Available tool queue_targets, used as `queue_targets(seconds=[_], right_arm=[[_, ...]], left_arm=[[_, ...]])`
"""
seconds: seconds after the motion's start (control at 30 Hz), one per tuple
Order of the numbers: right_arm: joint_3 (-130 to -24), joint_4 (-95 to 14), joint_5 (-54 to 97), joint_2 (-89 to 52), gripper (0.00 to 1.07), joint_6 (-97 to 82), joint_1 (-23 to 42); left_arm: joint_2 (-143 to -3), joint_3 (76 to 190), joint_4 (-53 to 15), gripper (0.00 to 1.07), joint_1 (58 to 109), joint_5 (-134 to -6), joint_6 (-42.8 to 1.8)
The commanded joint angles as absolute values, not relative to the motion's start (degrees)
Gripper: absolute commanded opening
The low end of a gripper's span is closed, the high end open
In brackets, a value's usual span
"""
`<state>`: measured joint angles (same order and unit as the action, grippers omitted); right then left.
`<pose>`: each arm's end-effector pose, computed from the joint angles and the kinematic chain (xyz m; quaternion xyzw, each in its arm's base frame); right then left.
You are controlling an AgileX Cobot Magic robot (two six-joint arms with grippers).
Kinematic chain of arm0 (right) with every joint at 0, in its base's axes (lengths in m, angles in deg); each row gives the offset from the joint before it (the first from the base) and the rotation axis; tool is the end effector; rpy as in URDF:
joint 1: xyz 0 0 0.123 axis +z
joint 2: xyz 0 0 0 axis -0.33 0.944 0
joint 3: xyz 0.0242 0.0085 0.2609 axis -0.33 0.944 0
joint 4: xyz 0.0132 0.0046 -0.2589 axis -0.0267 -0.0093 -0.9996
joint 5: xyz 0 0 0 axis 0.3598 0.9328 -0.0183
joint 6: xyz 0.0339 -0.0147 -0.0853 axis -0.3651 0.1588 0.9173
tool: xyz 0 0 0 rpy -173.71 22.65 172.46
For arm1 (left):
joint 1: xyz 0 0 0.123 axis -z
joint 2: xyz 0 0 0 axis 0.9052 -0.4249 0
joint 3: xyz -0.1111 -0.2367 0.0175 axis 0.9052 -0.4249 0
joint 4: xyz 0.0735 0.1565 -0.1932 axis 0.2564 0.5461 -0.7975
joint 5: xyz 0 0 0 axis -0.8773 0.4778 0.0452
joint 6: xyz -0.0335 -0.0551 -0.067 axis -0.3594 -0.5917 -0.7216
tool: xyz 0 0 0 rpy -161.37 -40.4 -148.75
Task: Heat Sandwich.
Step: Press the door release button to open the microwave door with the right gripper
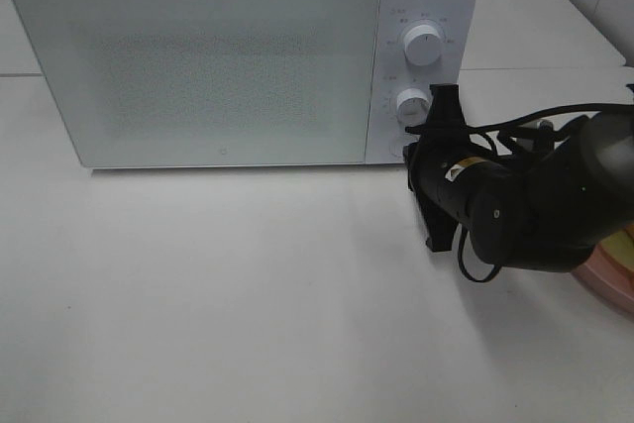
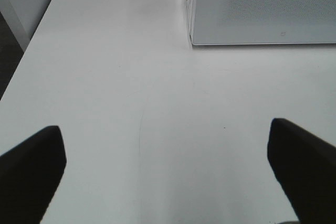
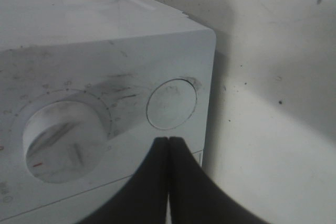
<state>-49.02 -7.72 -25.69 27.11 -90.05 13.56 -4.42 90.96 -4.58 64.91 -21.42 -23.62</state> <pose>0.2969 0.1457 0.0738 0.5512 0.6188 0.4154 0.3751 0.0276 -0.0004 0.2810 0.0056 0.8467 0.0004 0.5321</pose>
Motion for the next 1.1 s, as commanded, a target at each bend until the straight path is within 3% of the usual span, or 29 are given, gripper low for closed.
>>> queue_targets(seconds=[0.03,0.47,1.1], right_arm=[[-50.9,-8.5,-24.9,28.0,0.00,-90.2,12.7],[-57.0,-9.6,-22.4,32.4,0.00,-89.6,8.1],[-58.3,-9.5,-23.3,32.3,0.00,-90.4,8.9]], left_arm=[[-2.9,90.7,-4.9,1.06,64.9,-21.9,-23.7],[-2.9,90.7,-4.9,1.06,64.9,-21.9,-23.7],[-2.9,90.7,-4.9,1.06,64.9,-21.9,-23.7]])
